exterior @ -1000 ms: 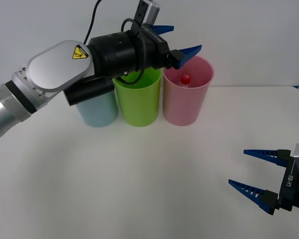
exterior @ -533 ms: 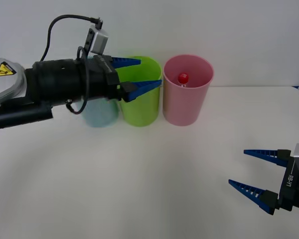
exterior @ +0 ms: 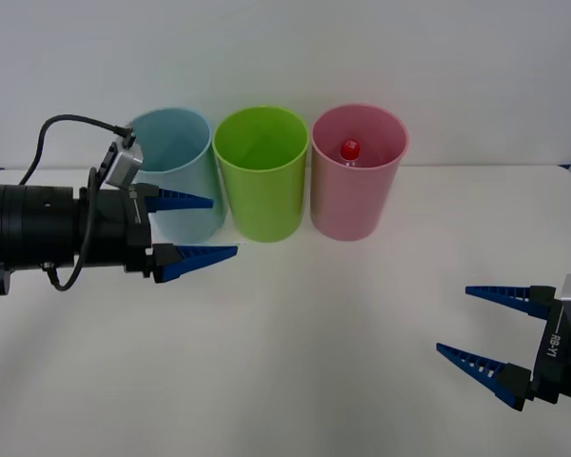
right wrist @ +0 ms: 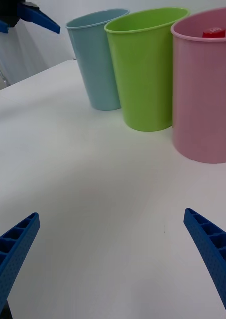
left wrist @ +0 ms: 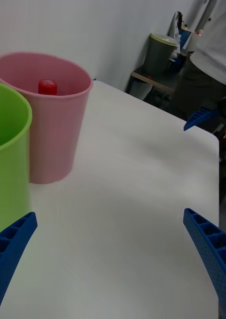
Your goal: Put cans in the blue bin and PET bottles in the pink bin and trash in the green bin.
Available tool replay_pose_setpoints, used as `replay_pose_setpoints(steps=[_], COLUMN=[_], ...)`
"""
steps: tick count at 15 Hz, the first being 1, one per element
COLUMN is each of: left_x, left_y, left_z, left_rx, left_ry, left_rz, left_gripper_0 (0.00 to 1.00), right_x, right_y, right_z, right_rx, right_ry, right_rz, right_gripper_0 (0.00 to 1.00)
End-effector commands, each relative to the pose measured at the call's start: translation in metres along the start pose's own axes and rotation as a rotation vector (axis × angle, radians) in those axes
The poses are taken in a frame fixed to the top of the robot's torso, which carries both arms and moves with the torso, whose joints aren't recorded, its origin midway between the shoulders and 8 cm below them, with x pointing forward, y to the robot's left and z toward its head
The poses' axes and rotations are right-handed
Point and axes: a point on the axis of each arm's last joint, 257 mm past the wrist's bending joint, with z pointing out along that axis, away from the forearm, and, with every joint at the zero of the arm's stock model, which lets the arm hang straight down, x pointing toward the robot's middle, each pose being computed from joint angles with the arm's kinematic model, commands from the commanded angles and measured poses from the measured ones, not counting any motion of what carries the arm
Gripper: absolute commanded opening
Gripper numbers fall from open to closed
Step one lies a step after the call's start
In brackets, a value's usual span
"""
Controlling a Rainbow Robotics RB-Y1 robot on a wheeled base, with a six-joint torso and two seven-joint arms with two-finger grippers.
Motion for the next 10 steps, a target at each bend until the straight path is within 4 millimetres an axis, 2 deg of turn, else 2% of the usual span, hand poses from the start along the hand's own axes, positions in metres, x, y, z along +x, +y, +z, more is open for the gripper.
replay_pose_setpoints(steps=[1,7,10], left_x=[0.018,0.054,0.079], left_y=[-0.001,0.010,0.005], left_z=[-0.011,-0.029,-0.031], left_rx=[-0.023,-0.136,-0.171], left_ry=[0.017,0.023,0.061], left_rz=[-0.011,0.021,0.019], left_gripper_0=[1.00,1.00,1.00], right_x=[0.000,0.000,0.000], right_y=[0.000,0.000,0.000], right_z=[0.000,0.000,0.000], right_rx=[0.000,0.000,0.000], right_ry=[0.000,0.000,0.000], right_rz=[0.000,0.000,0.000], right_gripper_0=[1.00,1.00,1.00])
